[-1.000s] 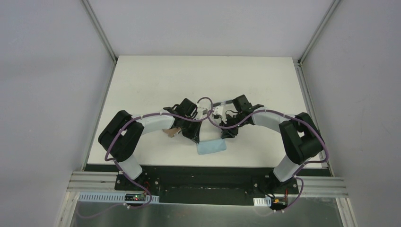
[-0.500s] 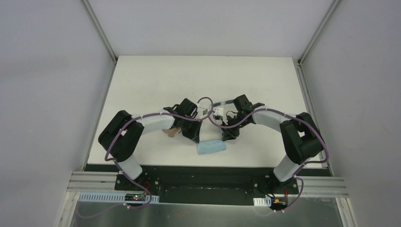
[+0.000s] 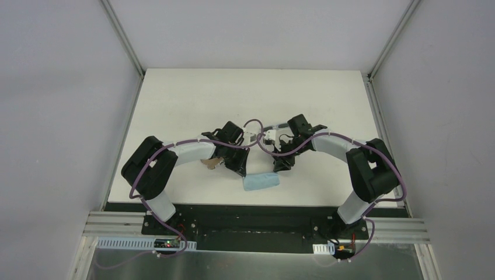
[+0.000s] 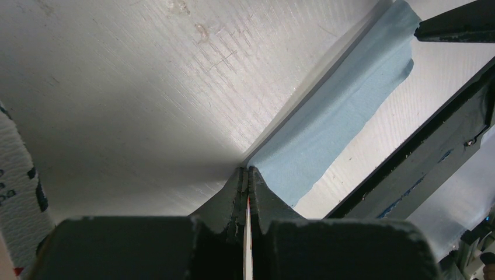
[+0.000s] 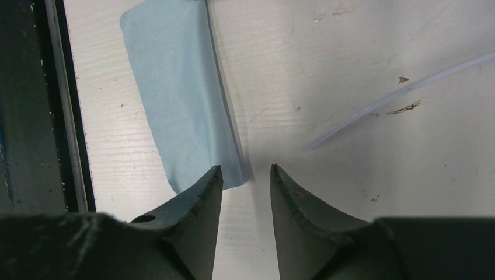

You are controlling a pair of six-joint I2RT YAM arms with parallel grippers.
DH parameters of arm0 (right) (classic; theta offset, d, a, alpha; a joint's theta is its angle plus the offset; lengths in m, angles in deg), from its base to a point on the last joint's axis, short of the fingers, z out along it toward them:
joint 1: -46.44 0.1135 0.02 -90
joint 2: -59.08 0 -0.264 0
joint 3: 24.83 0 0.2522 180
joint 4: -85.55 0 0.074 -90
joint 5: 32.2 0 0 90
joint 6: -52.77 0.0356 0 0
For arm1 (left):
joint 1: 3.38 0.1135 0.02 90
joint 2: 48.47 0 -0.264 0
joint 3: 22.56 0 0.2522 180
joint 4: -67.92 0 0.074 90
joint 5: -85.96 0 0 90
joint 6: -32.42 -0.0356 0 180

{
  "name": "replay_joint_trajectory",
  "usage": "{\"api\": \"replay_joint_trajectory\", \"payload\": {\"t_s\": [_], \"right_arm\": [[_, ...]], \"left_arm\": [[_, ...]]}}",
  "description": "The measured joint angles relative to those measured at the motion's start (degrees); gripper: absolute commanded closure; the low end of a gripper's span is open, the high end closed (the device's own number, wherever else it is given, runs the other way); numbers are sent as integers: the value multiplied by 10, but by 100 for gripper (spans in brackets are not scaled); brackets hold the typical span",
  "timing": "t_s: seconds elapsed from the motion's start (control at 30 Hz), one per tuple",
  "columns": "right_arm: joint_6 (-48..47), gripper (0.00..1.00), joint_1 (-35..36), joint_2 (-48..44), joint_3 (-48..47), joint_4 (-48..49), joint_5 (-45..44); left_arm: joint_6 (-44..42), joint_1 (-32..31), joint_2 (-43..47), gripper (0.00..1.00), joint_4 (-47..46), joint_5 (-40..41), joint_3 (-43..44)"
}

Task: Organize the sunglasses

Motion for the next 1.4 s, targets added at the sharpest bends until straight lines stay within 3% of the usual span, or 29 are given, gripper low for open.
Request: {"api": "replay_joint_trajectory", "payload": {"t_s": [0.2,0.77,1.0,1.4], "right_arm": [[-11,55,3,0,0,-19,8],[-10,58,6,0,1,-5,-18],[-12,52,6,-6,1,-18,-1],[-10,55,13,-15,18,-14,-13]], "left_arm": [[0,0,0,100,0,0,0],[0,0,0,100,0,0,0],[0,0,0,100,0,0,0],[0,0,0,100,0,0,0]]}}
